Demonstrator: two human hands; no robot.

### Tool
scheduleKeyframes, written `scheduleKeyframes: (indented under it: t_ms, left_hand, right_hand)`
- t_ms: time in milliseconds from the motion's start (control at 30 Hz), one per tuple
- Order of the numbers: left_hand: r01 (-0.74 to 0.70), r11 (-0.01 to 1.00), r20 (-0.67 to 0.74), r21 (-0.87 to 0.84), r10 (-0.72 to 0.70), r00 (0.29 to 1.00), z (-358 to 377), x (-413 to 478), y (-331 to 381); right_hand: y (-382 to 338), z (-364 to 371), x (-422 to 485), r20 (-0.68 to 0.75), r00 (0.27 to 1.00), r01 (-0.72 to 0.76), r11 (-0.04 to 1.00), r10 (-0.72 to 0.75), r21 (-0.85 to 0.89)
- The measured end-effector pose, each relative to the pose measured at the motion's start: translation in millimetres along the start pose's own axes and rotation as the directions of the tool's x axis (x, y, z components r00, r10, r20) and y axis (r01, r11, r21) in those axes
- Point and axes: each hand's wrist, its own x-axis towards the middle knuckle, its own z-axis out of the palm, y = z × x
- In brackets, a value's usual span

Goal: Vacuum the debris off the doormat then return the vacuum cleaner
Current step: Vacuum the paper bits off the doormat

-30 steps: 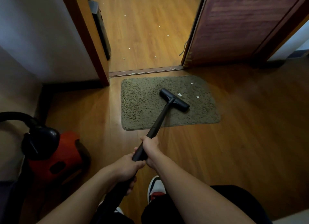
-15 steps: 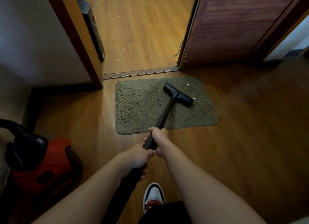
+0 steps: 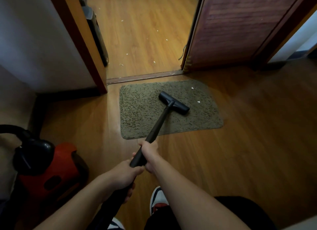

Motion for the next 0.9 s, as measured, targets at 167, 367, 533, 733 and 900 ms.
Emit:
scheduleKeyframes:
  t_ms: [167, 367, 533, 733, 900]
  left_hand:
    - [0.032, 1.0, 0.008, -0.001, -0.032, 0.999, -12.2, -21.4, -32.9]
    - [0.058, 0.997, 0.062, 0.057, -0.062, 0.996, -6.7, -38.6, -49.6]
    - [0.037, 0.997, 0.117, 0.061, -0.044, 0.992, 26.7, -31.4, -39.8]
    - [0.006, 0.998, 0.156, 0.069, -0.017, 0.988, 60.0, -5.8, 10.1]
    - [-0.002, 0.998, 0.157, 0.059, -0.007, 0.988, 73.4, 16.1, 56.1]
  right_hand:
    - [25.1, 16.2, -33.1, 0.053, 0.997, -0.046, 0.999, 0.046, -0.019]
    - [40.2, 1.8, -64.8, 0.046, 0.997, -0.056, 0.998, 0.056, -0.013]
    - [43.3, -32.6, -54.2, -0.039, 0.999, -0.034, 0.999, 0.035, 0.013]
    - [6.3, -81.1, -18.9, -0.099, 0.995, -0.03, 1.0, 0.029, -0.005]
    - [-35.9, -109.4, 8.6, -0.092, 0.995, -0.041, 0.999, 0.037, -0.035]
